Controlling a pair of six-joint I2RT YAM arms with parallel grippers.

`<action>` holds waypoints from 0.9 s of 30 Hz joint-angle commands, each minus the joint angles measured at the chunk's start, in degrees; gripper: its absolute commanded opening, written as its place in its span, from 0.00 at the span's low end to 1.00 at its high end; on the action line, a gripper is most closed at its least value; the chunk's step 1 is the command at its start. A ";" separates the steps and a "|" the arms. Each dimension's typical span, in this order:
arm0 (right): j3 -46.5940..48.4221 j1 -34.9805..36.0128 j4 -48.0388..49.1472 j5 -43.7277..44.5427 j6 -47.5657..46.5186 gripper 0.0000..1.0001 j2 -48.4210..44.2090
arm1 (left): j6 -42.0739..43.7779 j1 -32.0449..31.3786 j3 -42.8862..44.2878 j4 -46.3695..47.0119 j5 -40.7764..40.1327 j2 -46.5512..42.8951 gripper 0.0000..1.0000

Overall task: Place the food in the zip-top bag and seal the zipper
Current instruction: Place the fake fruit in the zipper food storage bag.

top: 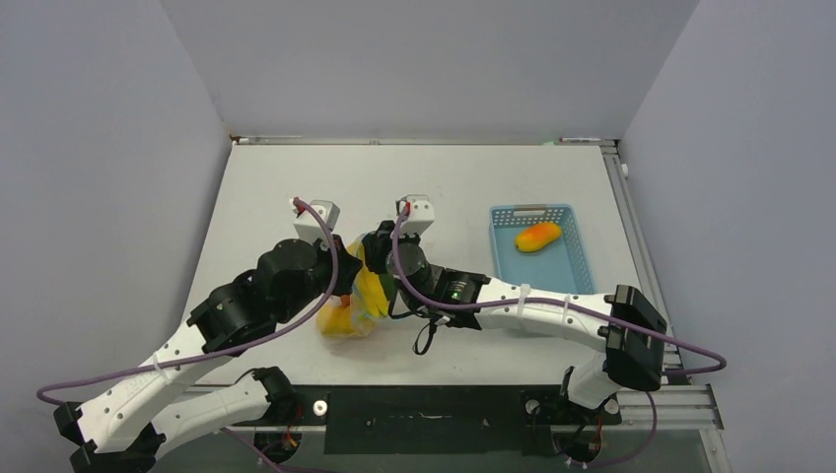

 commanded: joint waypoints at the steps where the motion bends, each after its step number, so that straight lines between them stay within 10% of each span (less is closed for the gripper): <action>1: -0.08 -0.20 -1.61 1.42 3.51 0.05 -2.76 | -1.37 -0.72 2.85 1.25 -2.46 -0.83 0.00; 14: -2.33 -0.11 -2.46 1.97 3.51 0.05 -2.86 | -4.26 -0.60 -6.41 2.00 -9.49 -6.92 0.00; 27: -2.66 0.26 -4.25 9.41 -2.38 0.05 -6.56 | -3.32 -0.64 -4.20 10.60 2.85 -2.35 0.00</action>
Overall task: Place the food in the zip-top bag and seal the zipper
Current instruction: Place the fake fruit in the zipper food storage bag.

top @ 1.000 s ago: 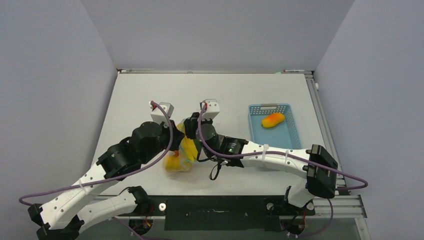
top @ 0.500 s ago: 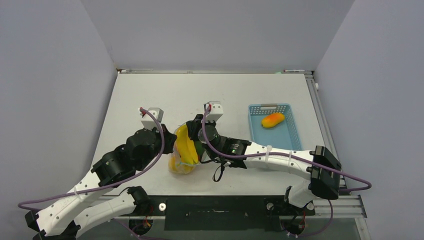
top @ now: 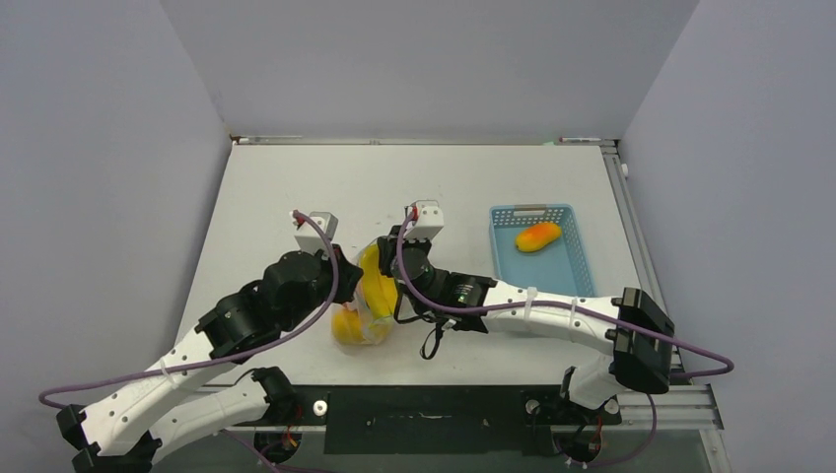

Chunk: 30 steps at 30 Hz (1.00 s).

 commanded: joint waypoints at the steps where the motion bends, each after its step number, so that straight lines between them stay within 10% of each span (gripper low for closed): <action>1: 0.20 0.36 -0.53 6.13 -4.17 0.05 -5.04 | 0.10 -0.29 3.60 8.53 7.15 2.32 0.00; 30: -1.87 1.36 -1.16 2.59 -5.83 0.05 -4.19 | -6.55 0.50 -7.93 10.47 3.23 -0.77 0.00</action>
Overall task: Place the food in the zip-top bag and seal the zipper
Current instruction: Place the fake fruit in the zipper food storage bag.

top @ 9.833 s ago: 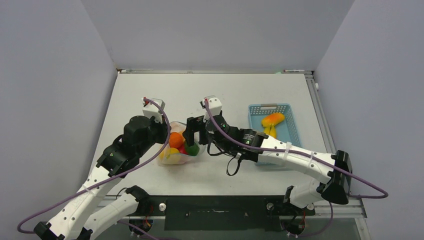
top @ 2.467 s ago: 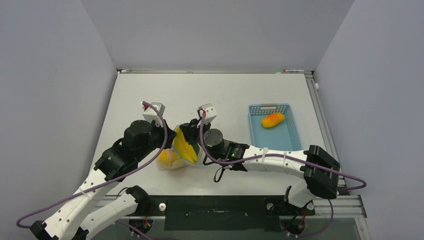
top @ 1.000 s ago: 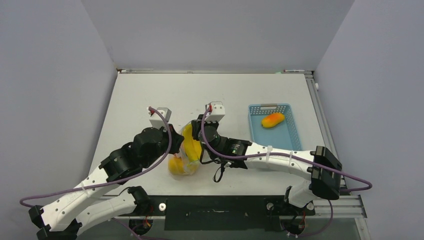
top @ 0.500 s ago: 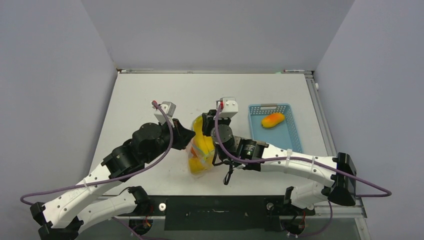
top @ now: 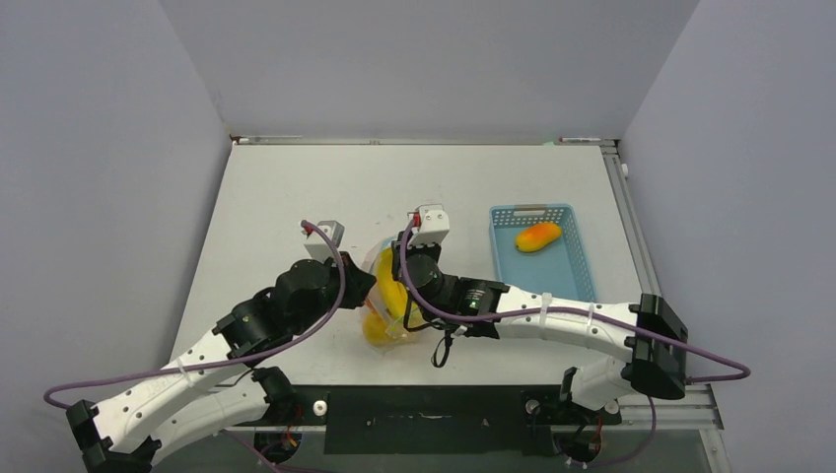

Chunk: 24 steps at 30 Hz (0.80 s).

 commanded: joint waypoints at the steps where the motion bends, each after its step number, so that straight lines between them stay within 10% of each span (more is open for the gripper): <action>1: -0.14 -0.70 3.82 -3.63 2.57 0.05 1.46 | -0.54 0.37 0.91 -0.36 -2.42 -1.56 0.00; 24: -2.55 -3.90 9.82 -12.32 9.93 0.05 9.18 | 1.58 0.44 6.26 -5.08 -0.88 -3.86 0.00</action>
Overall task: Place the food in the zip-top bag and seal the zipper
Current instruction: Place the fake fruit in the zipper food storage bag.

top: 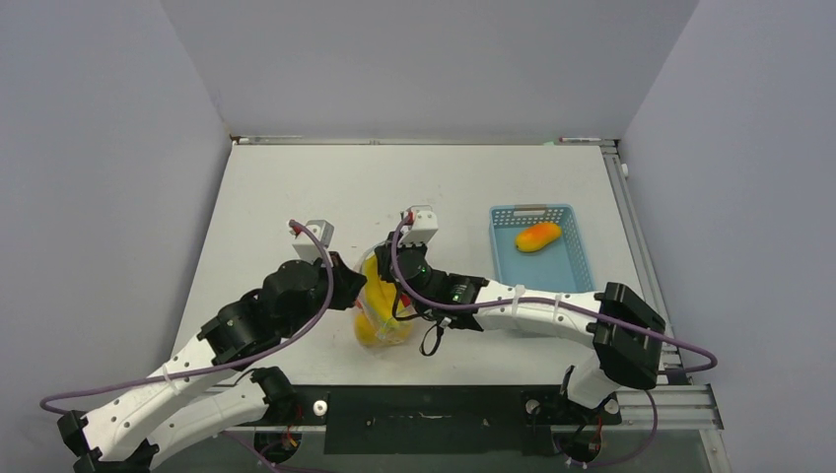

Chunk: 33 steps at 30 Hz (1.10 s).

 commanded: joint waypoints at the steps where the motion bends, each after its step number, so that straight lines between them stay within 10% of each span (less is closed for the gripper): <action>1: -0.68 -0.38 1.67 -0.67 1.14 0.05 2.11 | 0.94 0.24 3.53 1.07 0.66 -1.44 0.00; 23: -0.50 1.91 -1.57 8.27 -1.60 0.05 7.56 | 1.13 0.52 6.33 1.08 1.89 -1.27 0.00; 33: 1.17 1.90 -2.40 5.41 -4.59 0.47 1.06 | 1.09 0.61 6.42 0.91 1.41 -0.86 0.00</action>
